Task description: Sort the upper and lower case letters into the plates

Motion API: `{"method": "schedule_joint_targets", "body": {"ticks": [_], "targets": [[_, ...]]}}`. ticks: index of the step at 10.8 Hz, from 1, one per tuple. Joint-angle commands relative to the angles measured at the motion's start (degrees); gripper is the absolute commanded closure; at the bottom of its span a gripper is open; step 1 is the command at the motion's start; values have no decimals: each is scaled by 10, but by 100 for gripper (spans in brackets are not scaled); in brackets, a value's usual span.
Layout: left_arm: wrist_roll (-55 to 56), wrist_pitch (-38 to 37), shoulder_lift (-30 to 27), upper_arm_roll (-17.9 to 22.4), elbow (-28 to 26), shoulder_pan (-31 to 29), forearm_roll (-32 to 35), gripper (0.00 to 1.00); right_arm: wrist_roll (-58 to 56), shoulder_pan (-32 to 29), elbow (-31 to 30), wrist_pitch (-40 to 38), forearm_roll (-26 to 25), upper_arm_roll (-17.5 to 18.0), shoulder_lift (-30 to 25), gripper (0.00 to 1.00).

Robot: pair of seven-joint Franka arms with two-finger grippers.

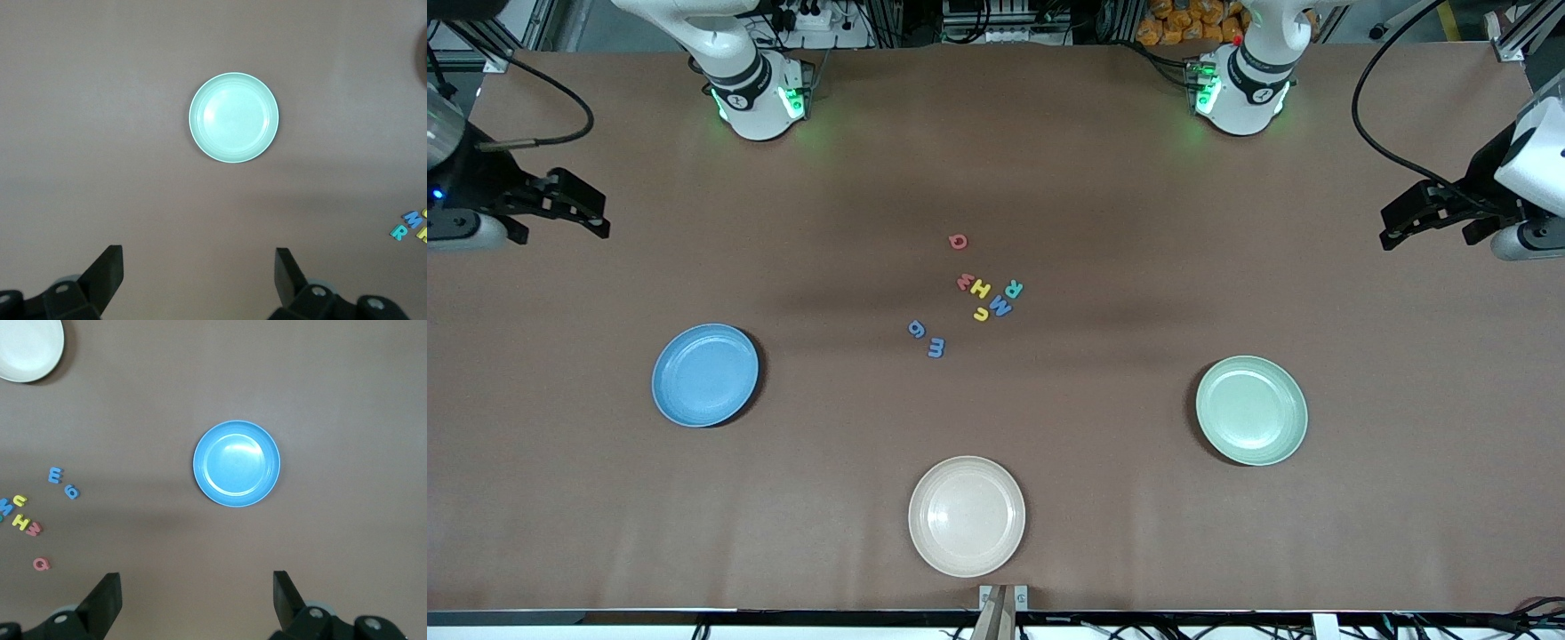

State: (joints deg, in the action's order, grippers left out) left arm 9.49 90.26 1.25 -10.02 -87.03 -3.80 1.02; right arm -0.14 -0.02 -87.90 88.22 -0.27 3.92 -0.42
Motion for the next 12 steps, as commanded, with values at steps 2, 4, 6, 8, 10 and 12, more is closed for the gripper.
{"method": "schedule_joint_targets", "body": {"ticks": [2,4,6,8,10,12], "targets": [[13,1,-2,5,0,9,12,0,4,-7,22,-9,-2,1,13,0],[11,1,-2,5,0,8,12,0,4,-9,22,-9,-2,-1,14,0],[9,1,0,5,-3,9,10,0,7,-7,21,-9,1,-1,14,0],[25,3,9,-2,-4,14,6,0,28,-2,19,-9,2,-1,14,0],[107,5,30,-4,-2,43,-7,0,28,-2,19,-9,2,-1,15,0],[187,22,51,-19,-2,67,-16,0,47,5,18,-8,2,1,29,0]]}}
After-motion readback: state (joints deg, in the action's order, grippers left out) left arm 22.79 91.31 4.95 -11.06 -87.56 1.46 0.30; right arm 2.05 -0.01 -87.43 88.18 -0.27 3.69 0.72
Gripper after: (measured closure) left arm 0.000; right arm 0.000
